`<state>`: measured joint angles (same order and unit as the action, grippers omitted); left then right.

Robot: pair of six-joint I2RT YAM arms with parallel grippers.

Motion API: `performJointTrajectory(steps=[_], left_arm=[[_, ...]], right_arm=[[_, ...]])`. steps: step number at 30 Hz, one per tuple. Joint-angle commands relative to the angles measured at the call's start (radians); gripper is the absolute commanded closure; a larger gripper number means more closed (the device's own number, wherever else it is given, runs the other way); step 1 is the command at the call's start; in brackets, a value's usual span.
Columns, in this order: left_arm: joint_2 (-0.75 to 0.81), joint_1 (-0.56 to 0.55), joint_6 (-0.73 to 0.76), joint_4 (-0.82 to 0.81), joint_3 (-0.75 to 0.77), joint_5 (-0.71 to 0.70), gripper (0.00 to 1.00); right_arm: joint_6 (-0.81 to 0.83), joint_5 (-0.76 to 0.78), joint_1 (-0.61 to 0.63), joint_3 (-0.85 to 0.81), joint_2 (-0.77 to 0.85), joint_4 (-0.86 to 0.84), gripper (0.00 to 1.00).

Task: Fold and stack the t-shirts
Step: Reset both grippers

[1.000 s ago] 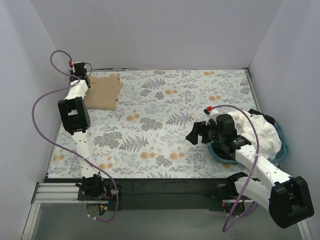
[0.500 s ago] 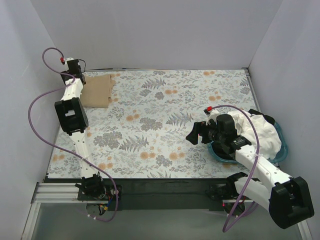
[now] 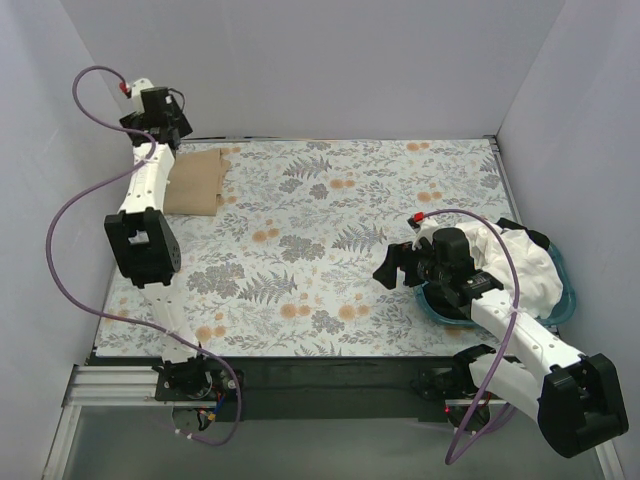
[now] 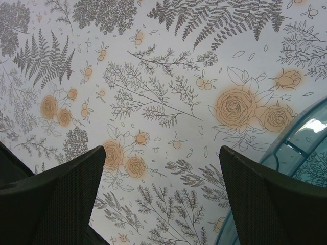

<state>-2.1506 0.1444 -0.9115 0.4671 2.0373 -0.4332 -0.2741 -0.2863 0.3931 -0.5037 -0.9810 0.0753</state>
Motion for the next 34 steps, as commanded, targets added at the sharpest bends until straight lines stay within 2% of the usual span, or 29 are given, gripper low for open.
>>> performJointTrajectory(steps=[1,4,7,10,12,13,14,16,17,21,28,34], left_arm=[[0.181,-0.178,-0.098,-0.007,-0.067,0.056,0.09],[0.251,-0.245,-0.153,-0.012,-0.155,0.154,0.08],[0.352,-0.307,-0.222,-0.012,-0.25,0.136,0.07],[0.502,-0.368,-0.315,-0.031,-0.444,0.114,0.07],[0.605,-0.414,-0.367,-0.067,-0.631,0.116,0.06],[0.723,-0.463,-0.377,-0.099,-0.704,0.105,0.06],[0.779,-0.489,-0.389,-0.167,-0.865,0.105,0.06],[0.941,-0.538,-0.449,-0.209,-1.006,0.1,0.06],[0.983,-0.546,-0.475,-0.226,-1.113,0.102,0.06],[1.153,-0.556,-0.556,-0.199,-1.32,0.083,0.05],[1.293,-0.56,-0.581,-0.081,-1.399,0.027,0.05],[1.357,-0.562,-0.595,-0.059,-1.365,0.099,0.04]], right_arm=[[0.041,0.012,-0.002,-0.03,-0.004,0.021,0.02],[0.071,-0.033,-0.002,-0.038,-0.019,0.026,0.02],[0.073,-0.059,0.0,-0.045,-0.042,0.026,0.02],[0.07,-0.076,0.0,-0.045,-0.064,0.023,0.02],[0.065,-0.073,0.0,-0.039,-0.062,0.018,0.02],[0.067,-0.071,0.0,-0.035,-0.053,0.017,0.02],[0.067,-0.065,0.0,-0.03,-0.044,0.012,0.02],[0.067,-0.059,0.0,-0.022,-0.012,0.003,0.02],[0.067,-0.062,0.0,-0.01,0.001,-0.005,0.02],[0.055,-0.033,0.0,0.019,0.054,-0.029,0.02],[0.042,-0.042,0.0,0.068,0.116,-0.12,0.02],[0.041,-0.031,0.0,0.086,0.119,-0.132,0.02]])
